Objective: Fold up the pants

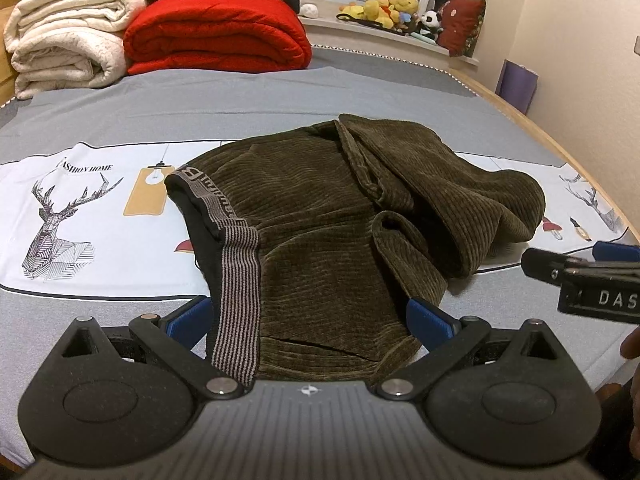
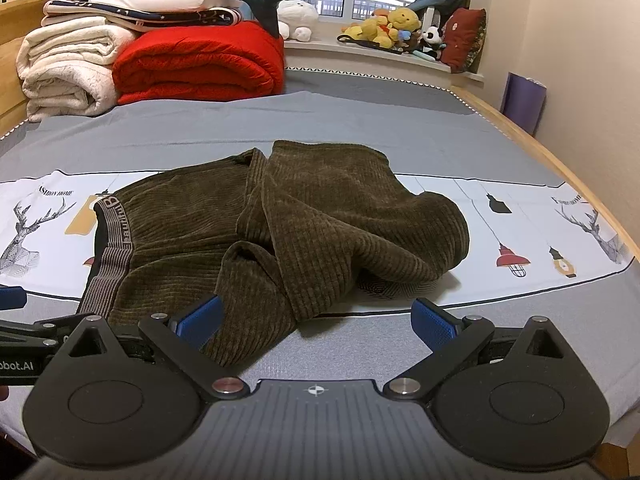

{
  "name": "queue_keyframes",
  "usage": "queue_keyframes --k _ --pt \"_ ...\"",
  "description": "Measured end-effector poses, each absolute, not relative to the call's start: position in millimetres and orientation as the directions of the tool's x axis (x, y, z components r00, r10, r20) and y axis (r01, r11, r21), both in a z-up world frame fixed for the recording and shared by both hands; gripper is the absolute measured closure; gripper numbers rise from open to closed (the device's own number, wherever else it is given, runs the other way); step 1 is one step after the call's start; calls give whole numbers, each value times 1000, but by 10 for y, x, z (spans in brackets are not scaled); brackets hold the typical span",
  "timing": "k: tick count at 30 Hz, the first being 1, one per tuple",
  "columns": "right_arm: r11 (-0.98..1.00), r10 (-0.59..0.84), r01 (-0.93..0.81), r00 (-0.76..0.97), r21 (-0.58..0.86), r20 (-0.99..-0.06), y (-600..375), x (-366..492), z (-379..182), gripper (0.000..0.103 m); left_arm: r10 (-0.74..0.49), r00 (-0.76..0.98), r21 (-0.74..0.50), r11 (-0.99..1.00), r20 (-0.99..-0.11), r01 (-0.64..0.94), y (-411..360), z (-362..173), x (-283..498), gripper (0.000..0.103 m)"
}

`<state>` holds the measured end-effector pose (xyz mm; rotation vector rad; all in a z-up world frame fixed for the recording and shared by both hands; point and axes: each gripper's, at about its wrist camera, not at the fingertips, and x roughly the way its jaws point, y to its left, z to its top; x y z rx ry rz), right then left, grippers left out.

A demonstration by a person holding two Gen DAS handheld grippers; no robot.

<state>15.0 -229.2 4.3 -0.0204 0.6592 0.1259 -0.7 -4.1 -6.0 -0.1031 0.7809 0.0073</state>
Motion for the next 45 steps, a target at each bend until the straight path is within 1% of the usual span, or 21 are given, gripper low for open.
queue_keyframes --k 45 --pt "990 112 -139 768 7 -631 -2223 174 23 3 -40 697 -87 996 -716 -33 -31 -66 7 0"
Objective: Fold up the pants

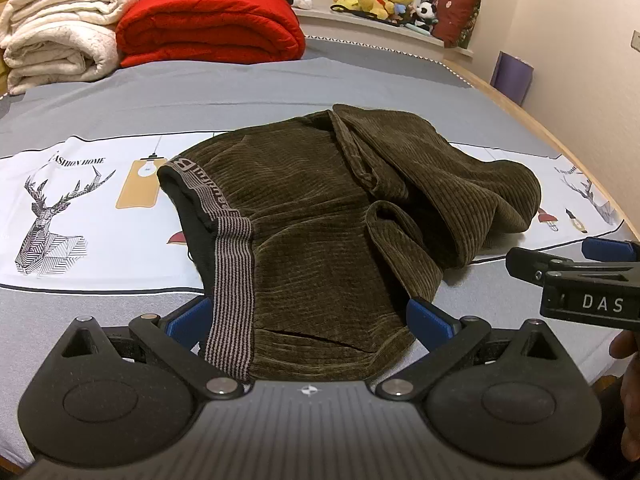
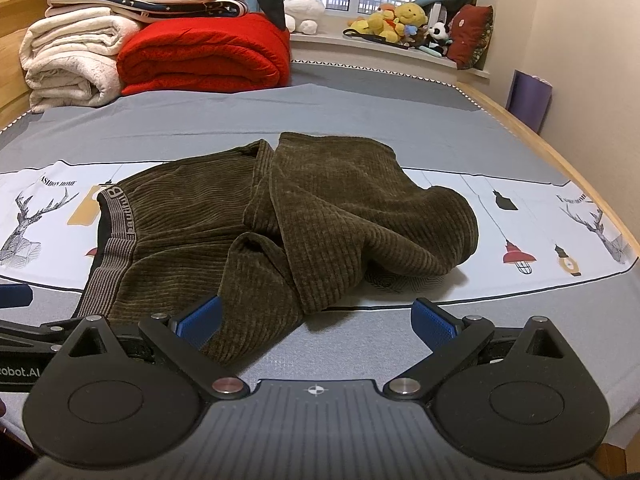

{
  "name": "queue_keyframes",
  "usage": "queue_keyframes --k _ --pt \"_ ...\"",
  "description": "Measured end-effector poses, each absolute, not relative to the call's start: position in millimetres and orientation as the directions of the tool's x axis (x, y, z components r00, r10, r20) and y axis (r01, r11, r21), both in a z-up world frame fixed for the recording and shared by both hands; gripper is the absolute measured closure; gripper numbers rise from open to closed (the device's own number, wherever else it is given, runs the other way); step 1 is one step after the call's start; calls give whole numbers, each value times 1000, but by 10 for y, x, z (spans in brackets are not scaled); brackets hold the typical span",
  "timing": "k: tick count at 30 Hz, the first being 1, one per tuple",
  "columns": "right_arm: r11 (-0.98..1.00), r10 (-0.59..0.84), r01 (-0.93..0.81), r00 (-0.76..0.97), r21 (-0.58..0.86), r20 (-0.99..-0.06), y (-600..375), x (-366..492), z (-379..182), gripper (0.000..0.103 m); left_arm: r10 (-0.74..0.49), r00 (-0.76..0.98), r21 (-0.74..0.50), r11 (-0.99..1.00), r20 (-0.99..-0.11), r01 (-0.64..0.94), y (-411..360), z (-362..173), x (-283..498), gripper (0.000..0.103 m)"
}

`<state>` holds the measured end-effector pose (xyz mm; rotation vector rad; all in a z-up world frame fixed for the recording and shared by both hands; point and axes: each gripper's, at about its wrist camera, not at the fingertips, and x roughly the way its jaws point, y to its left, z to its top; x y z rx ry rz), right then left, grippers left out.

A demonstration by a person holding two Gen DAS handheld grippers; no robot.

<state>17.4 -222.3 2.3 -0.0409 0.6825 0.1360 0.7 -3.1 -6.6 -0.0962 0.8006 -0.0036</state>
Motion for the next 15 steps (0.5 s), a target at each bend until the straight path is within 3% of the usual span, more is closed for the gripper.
queue_keyframes --k 15 --pt "990 114 -144 768 4 -631 -2207 169 29 3 -38 697 -85 996 -717 -34 -35 -69 7 0"
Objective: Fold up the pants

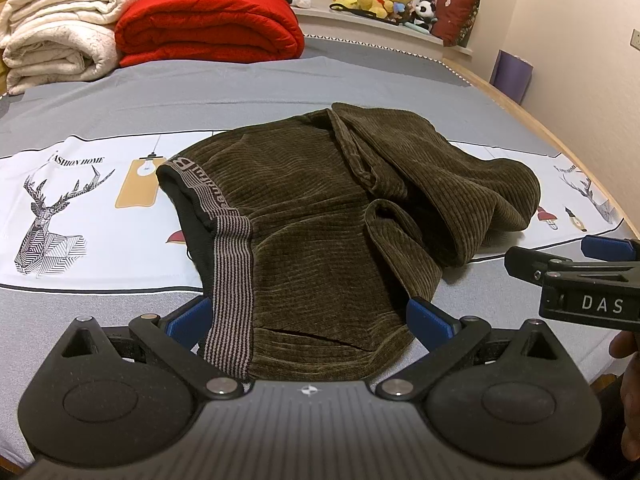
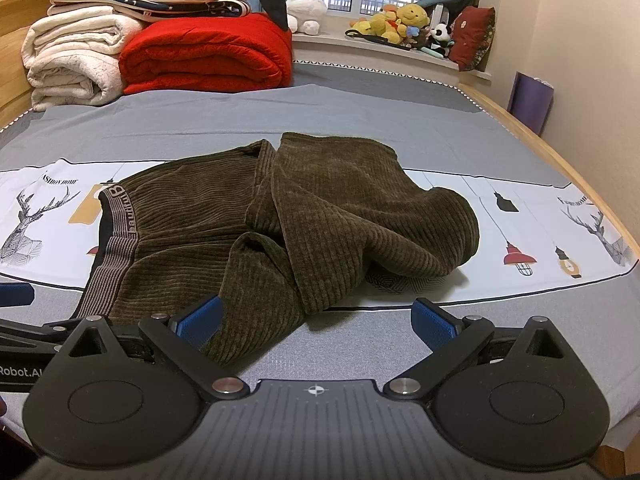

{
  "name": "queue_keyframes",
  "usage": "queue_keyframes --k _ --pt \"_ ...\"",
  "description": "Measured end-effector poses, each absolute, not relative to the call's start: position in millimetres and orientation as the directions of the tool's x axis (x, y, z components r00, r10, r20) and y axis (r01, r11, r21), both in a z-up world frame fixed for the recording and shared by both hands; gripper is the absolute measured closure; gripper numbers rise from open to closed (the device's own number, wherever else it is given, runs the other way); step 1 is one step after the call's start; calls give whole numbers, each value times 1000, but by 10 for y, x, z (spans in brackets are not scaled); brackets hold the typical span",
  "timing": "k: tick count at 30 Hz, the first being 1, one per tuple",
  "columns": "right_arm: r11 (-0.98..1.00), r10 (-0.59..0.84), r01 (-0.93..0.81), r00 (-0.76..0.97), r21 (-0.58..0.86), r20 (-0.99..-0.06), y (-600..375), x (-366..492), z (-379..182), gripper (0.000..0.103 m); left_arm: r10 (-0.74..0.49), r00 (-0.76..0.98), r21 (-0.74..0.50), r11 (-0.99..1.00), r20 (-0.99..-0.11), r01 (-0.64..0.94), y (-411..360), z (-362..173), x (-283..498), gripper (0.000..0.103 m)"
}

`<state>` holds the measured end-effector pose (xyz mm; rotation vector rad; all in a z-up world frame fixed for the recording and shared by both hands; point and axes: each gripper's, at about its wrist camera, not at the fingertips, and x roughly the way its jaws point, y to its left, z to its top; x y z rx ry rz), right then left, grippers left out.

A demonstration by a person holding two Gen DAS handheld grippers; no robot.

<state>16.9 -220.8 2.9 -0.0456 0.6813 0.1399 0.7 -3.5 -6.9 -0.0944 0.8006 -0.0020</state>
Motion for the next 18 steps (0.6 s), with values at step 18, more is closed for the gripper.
queue_keyframes --k 18 --pt "987 101 -158 782 -38 -615 -2167 149 35 8 -73 705 -109 994 -705 -6 -31 -35 -14 0"
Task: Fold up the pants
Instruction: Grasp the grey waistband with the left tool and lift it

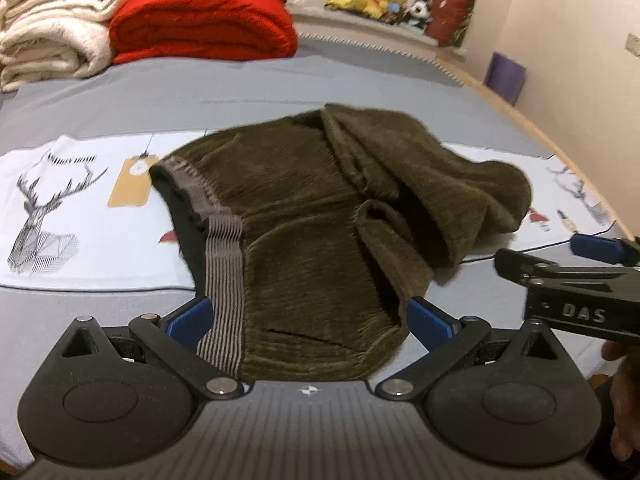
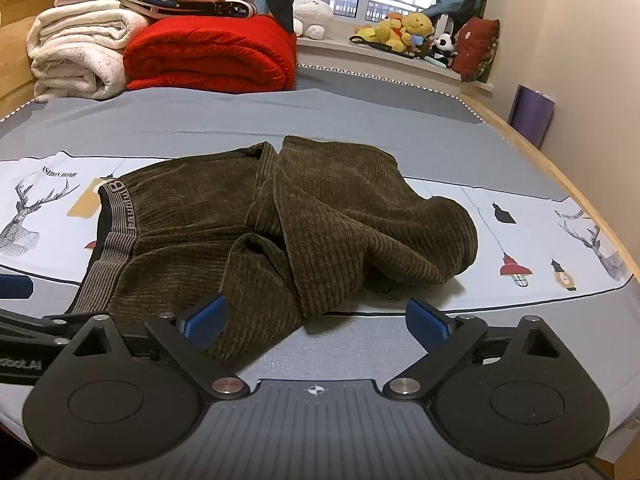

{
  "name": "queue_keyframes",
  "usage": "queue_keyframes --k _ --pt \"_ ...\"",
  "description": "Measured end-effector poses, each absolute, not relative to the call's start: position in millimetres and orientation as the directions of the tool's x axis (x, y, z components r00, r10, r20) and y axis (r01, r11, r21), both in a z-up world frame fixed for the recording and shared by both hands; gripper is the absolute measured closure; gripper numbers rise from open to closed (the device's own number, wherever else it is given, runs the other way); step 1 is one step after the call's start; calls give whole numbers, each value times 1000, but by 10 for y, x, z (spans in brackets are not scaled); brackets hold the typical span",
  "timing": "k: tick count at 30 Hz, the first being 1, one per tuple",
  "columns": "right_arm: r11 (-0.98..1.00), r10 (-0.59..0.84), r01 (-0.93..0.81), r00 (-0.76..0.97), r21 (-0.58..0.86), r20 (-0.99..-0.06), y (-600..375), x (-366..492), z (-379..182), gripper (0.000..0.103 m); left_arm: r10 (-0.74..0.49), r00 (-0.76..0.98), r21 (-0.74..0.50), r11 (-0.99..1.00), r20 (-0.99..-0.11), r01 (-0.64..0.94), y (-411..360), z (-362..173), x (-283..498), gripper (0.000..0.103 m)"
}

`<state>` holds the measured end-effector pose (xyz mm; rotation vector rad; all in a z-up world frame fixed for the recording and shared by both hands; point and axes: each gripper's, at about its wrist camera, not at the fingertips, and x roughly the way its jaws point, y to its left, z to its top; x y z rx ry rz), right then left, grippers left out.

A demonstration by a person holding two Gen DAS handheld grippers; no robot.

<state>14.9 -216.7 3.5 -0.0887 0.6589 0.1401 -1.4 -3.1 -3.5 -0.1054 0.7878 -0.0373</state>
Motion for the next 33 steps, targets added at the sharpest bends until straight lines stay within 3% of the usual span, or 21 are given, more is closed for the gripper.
queue_keyframes --k 1,3,5,7,8,10,12,17,19,21,22,23,27,29,30,32,33 --pt "987 102 -157 784 -37 -612 -2172 149 41 9 -76 717 -105 995 -693 4 -35 -10 -30 0" --pt "988 105 -154 788 -30 -607 -2181 154 55 13 -93 737 -105 994 -670 30 -10 63 -66 12" --pt "989 113 -149 788 -10 -605 -2207 166 74 18 -142 717 -126 989 -683 75 56 131 -30 67" --pt "990 124 -142 786 19 -606 -2239 175 84 31 -215 670 -169 977 -711 134 172 211 70 94" --pt "989 134 -143 785 33 -605 -2252 177 92 35 -236 657 -183 972 -716 151 240 257 126 95" --pt "987 153 -155 785 49 -600 -2264 172 107 45 -253 644 -172 967 -722 187 386 353 294 95" --pt "985 162 -167 788 46 -594 -2255 160 114 45 -235 631 -142 971 -740 195 562 371 503 94" --pt "982 171 -182 775 44 -609 -2230 162 95 44 -164 658 -182 982 -735 41 1246 37 963 94" --pt "982 169 -181 773 43 -612 -2222 170 86 42 -161 568 -248 966 -807 -78 1457 -200 1181 93" --pt "982 170 -181 766 46 -619 -2217 189 74 41 -278 545 -417 896 -791 -149 1629 -323 1330 82" --pt "982 172 -182 763 48 -622 -2209 200 71 40 -304 530 -447 880 -791 -162 1648 -369 1391 71" --pt "982 174 -185 762 49 -623 -2203 210 72 40 -312 518 -456 872 -797 -178 1653 -415 1445 62" --pt "982 175 -182 760 53 -626 -2184 245 69 38 -320 438 -472 829 -840 -300 1690 -649 1635 53" --pt "982 178 -178 755 65 -631 -2166 275 73 38 -318 418 -473 811 -851 -345 1699 -725 1659 43" --pt "982 181 -176 754 71 -632 -2159 290 75 38 -323 415 -477 806 -851 -350 1677 -739 1671 42" --pt "981 190 -178 749 82 -634 -2134 317 80 38 -324 393 -463 819 -860 -339 1598 -768 1712 27" --pt "979 195 -183 748 85 -635 -2118 325 80 38 -316 381 -447 831 -869 -330 1586 -816 1731 25"
